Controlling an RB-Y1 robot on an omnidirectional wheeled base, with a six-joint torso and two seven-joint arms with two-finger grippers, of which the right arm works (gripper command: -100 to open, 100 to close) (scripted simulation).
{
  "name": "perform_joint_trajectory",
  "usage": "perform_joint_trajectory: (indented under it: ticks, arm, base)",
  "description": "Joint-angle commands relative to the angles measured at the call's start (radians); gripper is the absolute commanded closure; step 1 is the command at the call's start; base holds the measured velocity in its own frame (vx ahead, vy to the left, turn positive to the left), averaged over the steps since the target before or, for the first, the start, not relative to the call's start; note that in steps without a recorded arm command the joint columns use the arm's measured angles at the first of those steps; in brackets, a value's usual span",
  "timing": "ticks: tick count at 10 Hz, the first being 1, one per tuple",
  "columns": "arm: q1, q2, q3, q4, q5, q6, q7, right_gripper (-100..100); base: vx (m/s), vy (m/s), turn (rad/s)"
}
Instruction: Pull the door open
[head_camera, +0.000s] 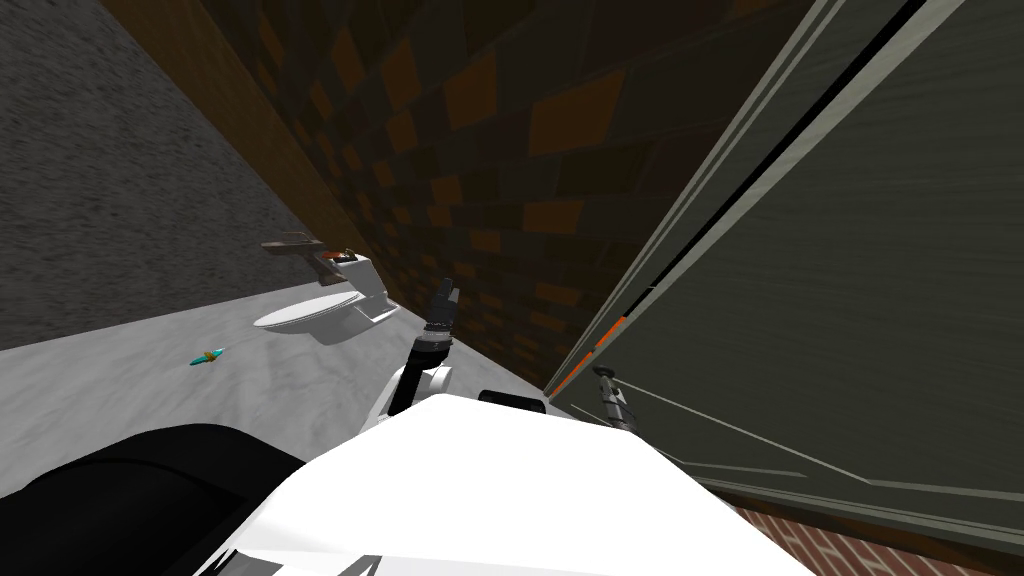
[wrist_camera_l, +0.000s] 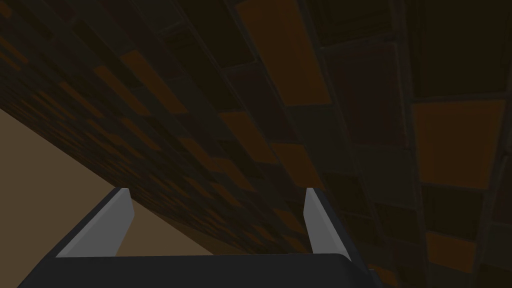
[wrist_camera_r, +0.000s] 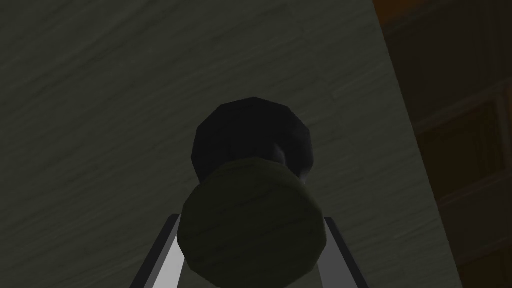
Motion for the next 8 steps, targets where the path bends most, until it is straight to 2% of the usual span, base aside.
perform_joint_trajectory:
  ticks: [1,2,6,7,8]
  arm:
    - [-0.003,0.002,0.014,0.009,-0.009,-0.001,-0.05,100]
    - [-0.003,0.002,0.014,0.009,-0.009,-0.001,-0.061,100]
    - [-0.007,-0.006,0.028,0.01,-0.031,0.0,-0.17,100]
    - [-0.007,-0.006,0.028,0.01,-0.031,0.0,-0.171,100]
    - [-0.008,-0.008,0.033,0.011,-0.039,0.0,-0.208,100]
  base:
    - [-0.031,-0.012,0.032]
    - [-0.025,-0.007,0.022]
    - [-0.028,-0.005,0.019]
    - [-0.016,-0.006,0.009]
    - [-0.02,-0.004,0.024]
